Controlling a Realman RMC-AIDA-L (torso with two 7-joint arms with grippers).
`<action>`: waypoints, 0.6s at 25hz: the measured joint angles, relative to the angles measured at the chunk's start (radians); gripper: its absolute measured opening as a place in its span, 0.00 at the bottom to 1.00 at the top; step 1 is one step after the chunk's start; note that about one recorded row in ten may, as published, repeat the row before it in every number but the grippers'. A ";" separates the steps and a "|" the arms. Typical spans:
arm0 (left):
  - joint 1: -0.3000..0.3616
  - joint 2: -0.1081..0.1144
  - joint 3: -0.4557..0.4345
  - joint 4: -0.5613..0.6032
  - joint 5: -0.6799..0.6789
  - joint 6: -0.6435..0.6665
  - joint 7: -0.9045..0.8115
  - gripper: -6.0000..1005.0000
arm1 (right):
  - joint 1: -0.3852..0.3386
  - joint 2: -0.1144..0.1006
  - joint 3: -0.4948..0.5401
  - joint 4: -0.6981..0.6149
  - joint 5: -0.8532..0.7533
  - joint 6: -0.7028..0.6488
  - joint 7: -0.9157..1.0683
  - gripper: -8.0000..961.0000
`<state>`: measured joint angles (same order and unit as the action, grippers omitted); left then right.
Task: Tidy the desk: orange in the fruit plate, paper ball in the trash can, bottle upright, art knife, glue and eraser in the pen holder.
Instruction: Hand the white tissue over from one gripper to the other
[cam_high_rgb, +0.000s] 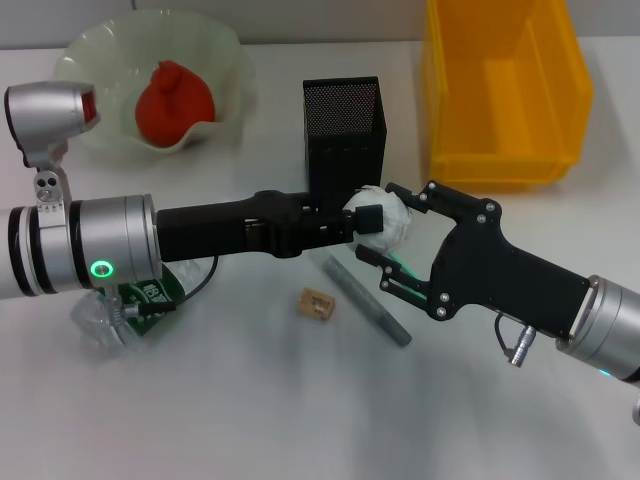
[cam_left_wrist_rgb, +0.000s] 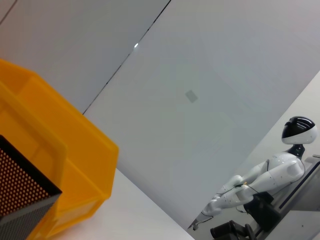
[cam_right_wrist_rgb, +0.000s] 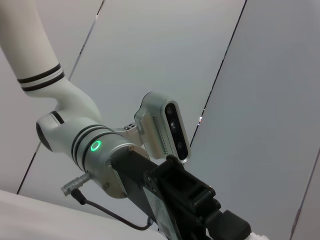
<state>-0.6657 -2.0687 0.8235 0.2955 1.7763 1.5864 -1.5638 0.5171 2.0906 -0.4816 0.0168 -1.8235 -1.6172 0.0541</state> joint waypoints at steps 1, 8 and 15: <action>0.000 0.000 0.000 0.001 0.000 0.000 0.000 0.49 | 0.000 0.000 0.000 0.000 0.000 0.000 0.001 0.61; -0.005 0.001 0.005 0.004 -0.001 -0.002 -0.002 0.49 | 0.003 -0.002 0.000 0.000 -0.001 -0.001 0.003 0.60; -0.006 0.002 0.005 0.007 -0.002 -0.001 -0.004 0.49 | 0.006 -0.003 0.000 -0.001 0.000 -0.002 0.004 0.59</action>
<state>-0.6716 -2.0664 0.8281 0.3028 1.7748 1.5850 -1.5681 0.5234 2.0877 -0.4814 0.0155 -1.8238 -1.6188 0.0580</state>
